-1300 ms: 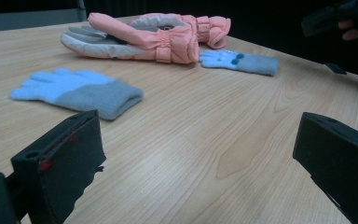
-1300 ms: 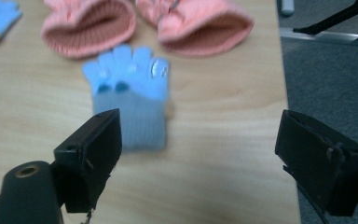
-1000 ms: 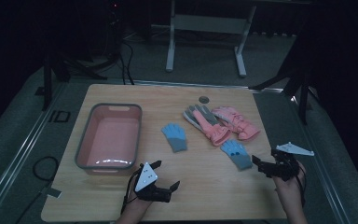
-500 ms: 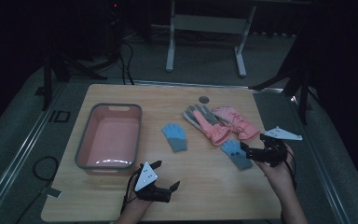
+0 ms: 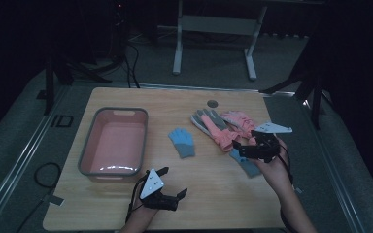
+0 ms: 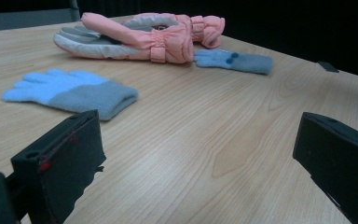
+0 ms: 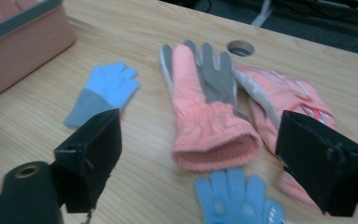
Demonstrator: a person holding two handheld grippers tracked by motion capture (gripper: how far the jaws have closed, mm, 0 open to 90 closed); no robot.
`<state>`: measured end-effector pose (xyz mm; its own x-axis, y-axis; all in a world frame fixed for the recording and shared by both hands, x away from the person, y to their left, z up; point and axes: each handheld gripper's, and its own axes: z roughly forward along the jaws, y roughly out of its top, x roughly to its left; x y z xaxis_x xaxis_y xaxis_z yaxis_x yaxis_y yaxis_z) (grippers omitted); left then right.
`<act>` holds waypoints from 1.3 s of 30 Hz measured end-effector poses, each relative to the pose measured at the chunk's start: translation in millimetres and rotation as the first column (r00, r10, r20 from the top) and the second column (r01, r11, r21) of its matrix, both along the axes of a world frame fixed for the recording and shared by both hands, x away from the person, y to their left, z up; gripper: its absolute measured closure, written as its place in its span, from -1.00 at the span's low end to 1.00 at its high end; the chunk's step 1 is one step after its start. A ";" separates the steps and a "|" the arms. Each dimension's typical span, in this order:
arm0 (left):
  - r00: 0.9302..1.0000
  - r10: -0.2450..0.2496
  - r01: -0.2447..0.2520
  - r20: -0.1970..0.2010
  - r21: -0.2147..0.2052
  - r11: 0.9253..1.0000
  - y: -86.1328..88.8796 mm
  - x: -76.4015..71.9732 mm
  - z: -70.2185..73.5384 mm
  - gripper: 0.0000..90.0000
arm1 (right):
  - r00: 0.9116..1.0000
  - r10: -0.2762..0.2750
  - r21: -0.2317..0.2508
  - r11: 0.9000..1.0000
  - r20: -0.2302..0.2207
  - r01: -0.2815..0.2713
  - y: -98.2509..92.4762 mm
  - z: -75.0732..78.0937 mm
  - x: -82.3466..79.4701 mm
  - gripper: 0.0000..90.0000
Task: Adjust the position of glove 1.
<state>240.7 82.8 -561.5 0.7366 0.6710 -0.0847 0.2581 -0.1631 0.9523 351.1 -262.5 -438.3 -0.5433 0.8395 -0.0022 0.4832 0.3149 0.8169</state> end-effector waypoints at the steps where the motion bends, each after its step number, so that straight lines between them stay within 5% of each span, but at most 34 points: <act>1: 1.000 0.000 0.000 0.000 0.000 1.000 0.0 0.0 0.0 -0.96 | 1.000 0.000 0.000 1.000 0.000 0.000 0.0 0.0 0.0 -0.67; 6: 1.000 -0.002 0.002 -0.002 -0.003 1.000 0.4 0.2 -0.1 -0.96 | 0.998 0.059 -0.009 0.998 0.008 -0.059 17.6 -0.8 7.9 -0.42; 21: 1.000 -0.010 0.010 -0.010 -0.008 1.000 0.6 0.6 -0.1 -0.96 | 0.984 0.170 -0.017 0.985 -0.054 -0.171 68.1 -17.2 29.7 -0.40; 31: 1.000 -0.014 0.014 -0.009 -0.008 1.000 0.8 0.6 -0.1 -0.96 | 0.974 0.219 -0.048 0.974 -0.063 -0.222 96.9 -31.3 49.5 -0.20; 35: 1.000 -0.017 0.017 -0.006 -0.004 1.000 0.7 0.3 0.0 -0.96 | 0.962 0.249 -0.036 0.966 -0.114 -0.255 113.0 -46.0 66.8 0.19; 37: 1.000 -0.017 0.017 -0.004 -0.003 1.000 0.7 0.3 0.0 -0.96 | 0.962 0.249 -0.036 0.966 -0.114 -0.255 113.0 -46.0 66.8 0.19; 39: 1.000 -0.018 0.018 -0.004 -0.003 1.000 0.5 0.2 -0.1 -0.96 | 0.952 0.274 -0.040 0.959 -0.139 -0.282 122.5 -53.7 73.1 0.28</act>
<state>240.9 83.4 -561.5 0.7483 0.6572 -0.0898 0.2589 -0.1649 0.9517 424.2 -140.0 -492.0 -0.7538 0.6560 0.0393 0.4708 0.4973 0.7287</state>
